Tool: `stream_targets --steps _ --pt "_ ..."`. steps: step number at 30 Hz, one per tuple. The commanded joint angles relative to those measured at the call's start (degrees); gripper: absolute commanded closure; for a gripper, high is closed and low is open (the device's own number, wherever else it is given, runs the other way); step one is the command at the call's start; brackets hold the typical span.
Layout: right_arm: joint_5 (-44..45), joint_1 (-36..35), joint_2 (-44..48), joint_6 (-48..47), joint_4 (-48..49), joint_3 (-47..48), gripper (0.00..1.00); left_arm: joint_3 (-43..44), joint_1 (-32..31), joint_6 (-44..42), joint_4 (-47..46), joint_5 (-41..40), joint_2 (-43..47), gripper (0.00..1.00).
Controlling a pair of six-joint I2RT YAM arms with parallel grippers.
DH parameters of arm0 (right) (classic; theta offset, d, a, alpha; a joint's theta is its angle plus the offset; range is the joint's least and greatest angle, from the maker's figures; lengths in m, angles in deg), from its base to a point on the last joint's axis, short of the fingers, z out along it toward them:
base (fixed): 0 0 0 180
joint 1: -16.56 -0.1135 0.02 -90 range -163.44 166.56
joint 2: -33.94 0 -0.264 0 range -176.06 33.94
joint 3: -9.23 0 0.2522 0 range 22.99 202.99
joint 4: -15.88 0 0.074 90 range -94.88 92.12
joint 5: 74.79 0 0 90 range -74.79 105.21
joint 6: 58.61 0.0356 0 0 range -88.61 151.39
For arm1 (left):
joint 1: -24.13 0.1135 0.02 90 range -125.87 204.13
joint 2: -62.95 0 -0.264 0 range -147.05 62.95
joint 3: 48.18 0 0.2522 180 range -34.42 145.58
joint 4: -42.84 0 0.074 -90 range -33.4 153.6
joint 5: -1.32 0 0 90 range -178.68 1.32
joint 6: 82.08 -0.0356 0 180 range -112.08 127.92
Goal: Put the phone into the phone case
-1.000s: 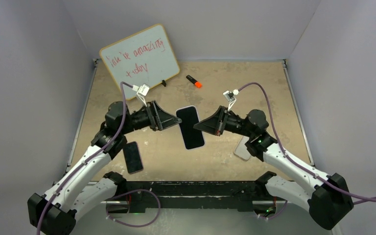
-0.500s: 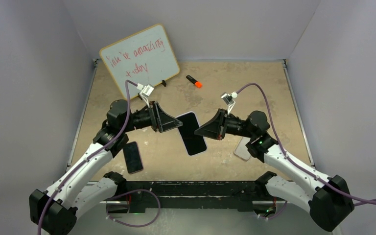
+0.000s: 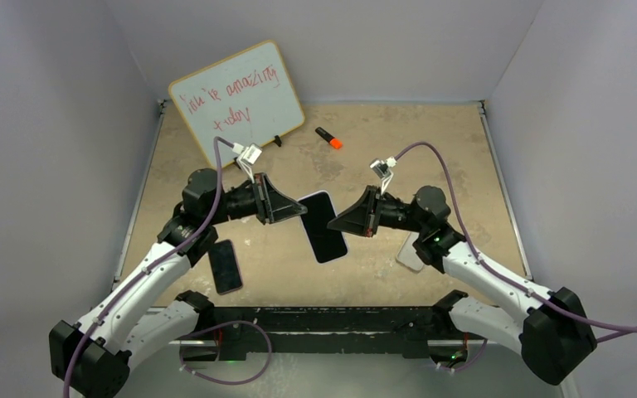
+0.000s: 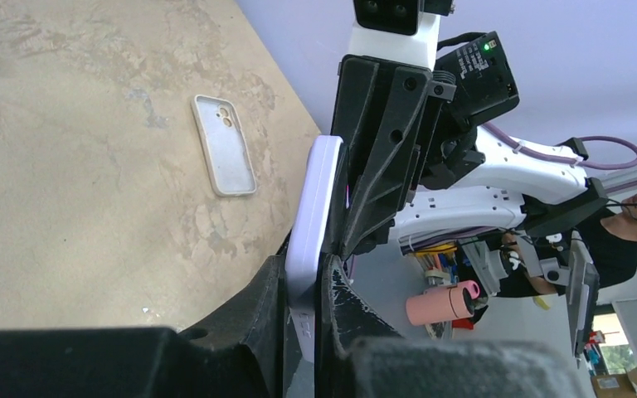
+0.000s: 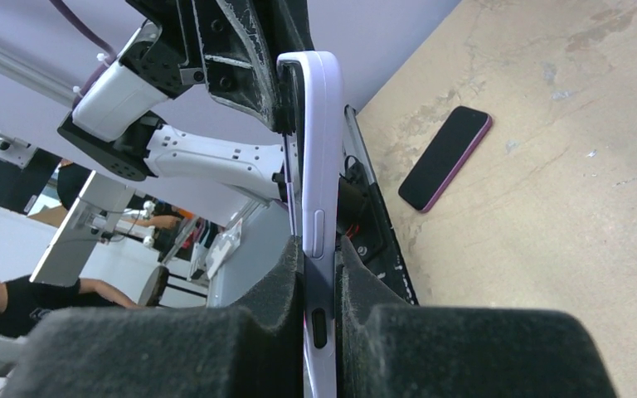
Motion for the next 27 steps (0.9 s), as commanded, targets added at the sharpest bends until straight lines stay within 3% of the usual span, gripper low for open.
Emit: stream_targets --steps 1,5,8,15,18,21,22,23,27 --pt "-0.9 0.0 -0.2 1.4 3.7 -0.1 0.94 1.8 0.1 -4.3 -1.2 -1.7 0.1 1.0" --pt "-1.3 0.0 0.1 1.5 3.7 0.7 0.68 1.0 0.1 -5.0 -4.3 1.9 0.7 1.0" --pt "-2.2 0.0 -0.4 0.5 2.3 3.2 0.54 0.1 0.1 -3.9 -7.6 5.0 0.3 1.0" --pt "-3.0 0.0 -6.0 1.9 7.8 7.6 0.49 -0.8 0.1 -3.3 -11.4 9.1 -1.8 1.0" --pt "-2.6 0.0 -7.6 1.4 7.7 9.2 0.59 -0.8 0.1 -3.9 -11.0 9.0 -2.3 1.0" --pt "-2.3 0.1 -8.4 0.9 8.0 9.4 0.8 -0.1 0.1 -6.4 -5.9 5.9 -2.8 1.0" --pt "-1.7 0.0 -8.4 0.2 8.1 9.1 0.96 0.7 0.1 -8.3 -2.6 4.1 -3.2 1.0" --pt "-0.8 0.0 -8.3 -0.6 7.6 8.8 1.0 1.6 0.1 -10.2 0.8 2.6 -3.7 1.0" --pt "1.8 0.0 -8.5 -5.2 1.8 8.9 1.0 2.4 0.1 -11.4 4.8 0.2 -4.5 1.0"
